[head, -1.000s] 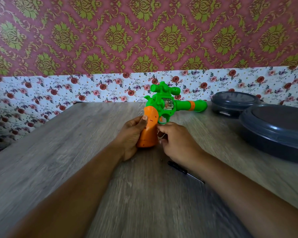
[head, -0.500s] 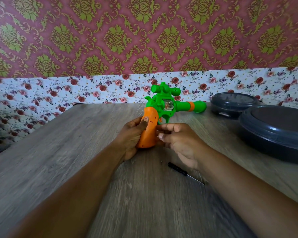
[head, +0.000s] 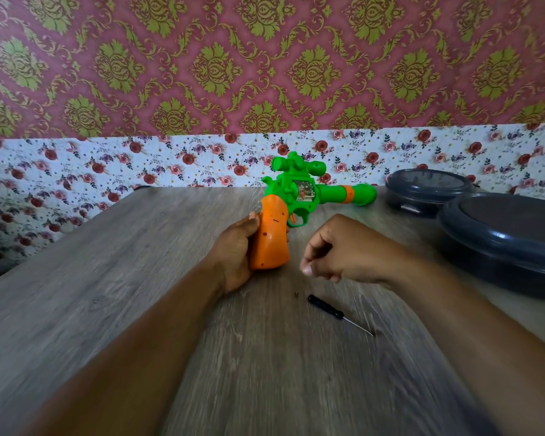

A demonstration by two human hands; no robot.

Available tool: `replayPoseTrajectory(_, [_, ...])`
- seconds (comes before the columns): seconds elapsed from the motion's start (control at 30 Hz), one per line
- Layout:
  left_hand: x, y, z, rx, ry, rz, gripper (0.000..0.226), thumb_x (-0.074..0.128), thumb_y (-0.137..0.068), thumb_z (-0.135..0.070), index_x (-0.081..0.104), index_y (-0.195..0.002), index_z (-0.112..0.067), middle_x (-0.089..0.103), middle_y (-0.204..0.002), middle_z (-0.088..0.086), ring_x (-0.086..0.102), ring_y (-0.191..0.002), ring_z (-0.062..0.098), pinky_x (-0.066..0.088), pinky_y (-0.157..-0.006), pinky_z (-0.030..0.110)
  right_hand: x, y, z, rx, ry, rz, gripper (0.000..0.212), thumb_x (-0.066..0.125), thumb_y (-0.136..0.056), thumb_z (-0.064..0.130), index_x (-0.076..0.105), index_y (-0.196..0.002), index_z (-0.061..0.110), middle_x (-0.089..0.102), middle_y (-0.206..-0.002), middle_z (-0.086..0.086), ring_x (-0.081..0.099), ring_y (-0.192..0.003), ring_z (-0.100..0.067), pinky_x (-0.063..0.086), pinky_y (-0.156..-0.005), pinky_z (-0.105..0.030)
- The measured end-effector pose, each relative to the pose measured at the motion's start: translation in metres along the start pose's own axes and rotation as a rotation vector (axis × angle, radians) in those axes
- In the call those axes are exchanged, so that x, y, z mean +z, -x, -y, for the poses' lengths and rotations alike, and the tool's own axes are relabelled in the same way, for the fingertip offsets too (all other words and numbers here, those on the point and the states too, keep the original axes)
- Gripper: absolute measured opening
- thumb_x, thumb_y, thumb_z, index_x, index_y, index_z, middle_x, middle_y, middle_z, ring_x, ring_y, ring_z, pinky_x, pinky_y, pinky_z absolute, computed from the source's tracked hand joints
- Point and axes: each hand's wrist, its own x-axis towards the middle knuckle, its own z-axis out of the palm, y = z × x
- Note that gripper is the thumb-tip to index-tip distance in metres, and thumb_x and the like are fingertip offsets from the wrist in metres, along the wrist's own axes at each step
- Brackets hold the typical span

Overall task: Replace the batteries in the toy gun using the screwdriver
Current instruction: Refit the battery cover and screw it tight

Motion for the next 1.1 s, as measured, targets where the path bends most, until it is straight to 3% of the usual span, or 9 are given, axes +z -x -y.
replayPoseTrajectory(0.1, [0.002, 0.001, -0.001, -0.028, 0.042, -0.003, 0.044, 0.033, -0.100, -0.033, 0.045, -0.131, -0.004, 0.065, -0.102, 0.014, 0.063, -0.091, 0.022, 0.051, -0.077, 0.036, 0.007, 0.001, 0.003, -0.007, 0.127, 0.034, 0.006, 0.075, -0.074, 0.011, 0.072, -0.070, 0.014, 0.061, -0.053, 0.008, 0.053, -0.047, 0.001, 0.042, -0.055, -0.017])
replayPoseTrajectory(0.33, [0.001, 0.000, 0.000, -0.014, 0.035, -0.026, 0.044, 0.044, -0.097, -0.026, 0.044, -0.133, -0.001, 0.065, -0.098, 0.013, 0.063, -0.085, 0.022, 0.053, -0.074, 0.034, 0.020, 0.002, 0.007, -0.053, 0.285, 0.017, 0.012, 0.079, -0.070, 0.021, 0.072, -0.078, 0.015, 0.064, -0.076, 0.001, 0.061, -0.082, -0.014, 0.045, -0.069, -0.023])
replayPoseTrajectory(0.57, [0.002, -0.005, 0.000, -0.014, 0.006, -0.129, 0.047, 0.051, -0.094, -0.028, 0.047, -0.133, -0.003, 0.067, -0.096, 0.014, 0.067, -0.077, 0.020, 0.056, -0.061, 0.030, 0.024, 0.000, 0.007, -0.077, 0.312, 0.000, 0.010, 0.079, -0.070, 0.019, 0.072, -0.076, 0.017, 0.054, -0.063, 0.011, 0.056, -0.075, -0.010, 0.038, -0.057, -0.016])
replayPoseTrajectory(0.77, [0.003, -0.008, 0.000, -0.016, -0.026, -0.150, 0.045, 0.055, -0.091, -0.028, 0.052, -0.128, -0.003, 0.068, -0.096, 0.015, 0.066, -0.079, 0.023, 0.053, -0.075, 0.036, 0.025, 0.000, 0.007, -0.100, 0.332, -0.011, 0.020, 0.076, -0.072, 0.014, 0.062, -0.062, 0.024, 0.057, -0.063, 0.007, 0.057, -0.073, -0.013, 0.038, -0.054, -0.017])
replayPoseTrajectory(0.93, [0.002, -0.006, 0.000, 0.006, -0.071, -0.146, 0.044, 0.055, -0.091, -0.030, 0.052, -0.128, -0.006, 0.069, -0.098, 0.014, 0.068, -0.080, 0.021, 0.054, -0.076, 0.036, 0.027, -0.001, 0.008, -0.098, 0.359, 0.001, 0.005, 0.074, -0.075, 0.016, 0.070, -0.074, 0.014, 0.064, -0.078, -0.004, 0.061, -0.083, -0.020, 0.047, -0.068, -0.028])
replayPoseTrajectory(1.1, [0.005, -0.002, 0.004, 0.079, -0.141, -0.116, 0.033, 0.055, -0.092, -0.020, 0.056, -0.120, -0.004, 0.069, -0.093, 0.013, 0.066, -0.078, 0.023, 0.053, -0.080, 0.040, 0.025, 0.000, 0.007, -0.106, 0.328, -0.005, 0.002, 0.071, -0.078, 0.012, 0.071, -0.076, 0.011, 0.055, -0.068, 0.005, 0.055, -0.076, -0.013, 0.037, -0.055, -0.017])
